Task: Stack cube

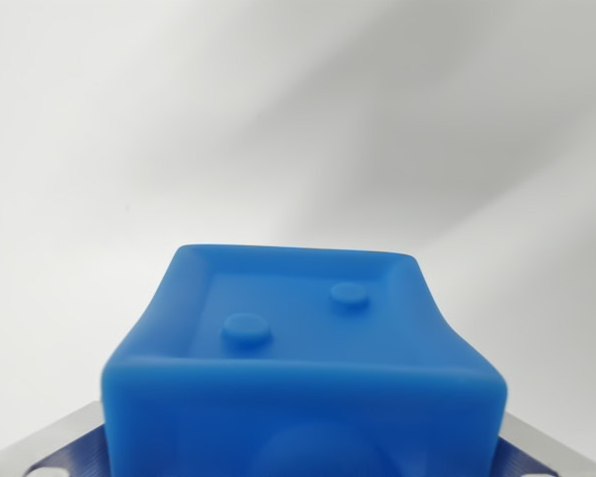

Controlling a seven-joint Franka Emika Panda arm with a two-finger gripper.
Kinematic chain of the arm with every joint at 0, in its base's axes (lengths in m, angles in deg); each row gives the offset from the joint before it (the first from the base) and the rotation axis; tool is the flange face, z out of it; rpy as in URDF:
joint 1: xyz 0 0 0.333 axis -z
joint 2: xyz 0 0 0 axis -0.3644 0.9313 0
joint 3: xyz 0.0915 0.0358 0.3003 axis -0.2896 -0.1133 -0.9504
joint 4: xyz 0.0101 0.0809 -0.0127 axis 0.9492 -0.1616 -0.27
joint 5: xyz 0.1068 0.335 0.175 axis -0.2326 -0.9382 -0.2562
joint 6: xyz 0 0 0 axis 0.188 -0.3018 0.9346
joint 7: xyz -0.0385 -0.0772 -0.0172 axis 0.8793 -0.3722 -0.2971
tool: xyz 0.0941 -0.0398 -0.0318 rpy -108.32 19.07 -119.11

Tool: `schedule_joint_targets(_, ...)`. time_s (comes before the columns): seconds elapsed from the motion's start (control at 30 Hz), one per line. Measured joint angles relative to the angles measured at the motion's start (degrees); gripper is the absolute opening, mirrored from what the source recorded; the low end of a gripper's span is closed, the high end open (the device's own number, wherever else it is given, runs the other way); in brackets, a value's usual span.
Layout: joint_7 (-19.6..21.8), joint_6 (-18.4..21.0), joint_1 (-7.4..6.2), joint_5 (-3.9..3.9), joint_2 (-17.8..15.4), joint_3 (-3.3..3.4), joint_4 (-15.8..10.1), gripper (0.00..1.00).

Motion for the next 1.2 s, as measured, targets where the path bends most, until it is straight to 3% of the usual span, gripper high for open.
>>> schedule_joint_targets(1.2, -20.3, 5.7, 4.08, 0.0, 4.9, 0.7, 10.8, 0.0)
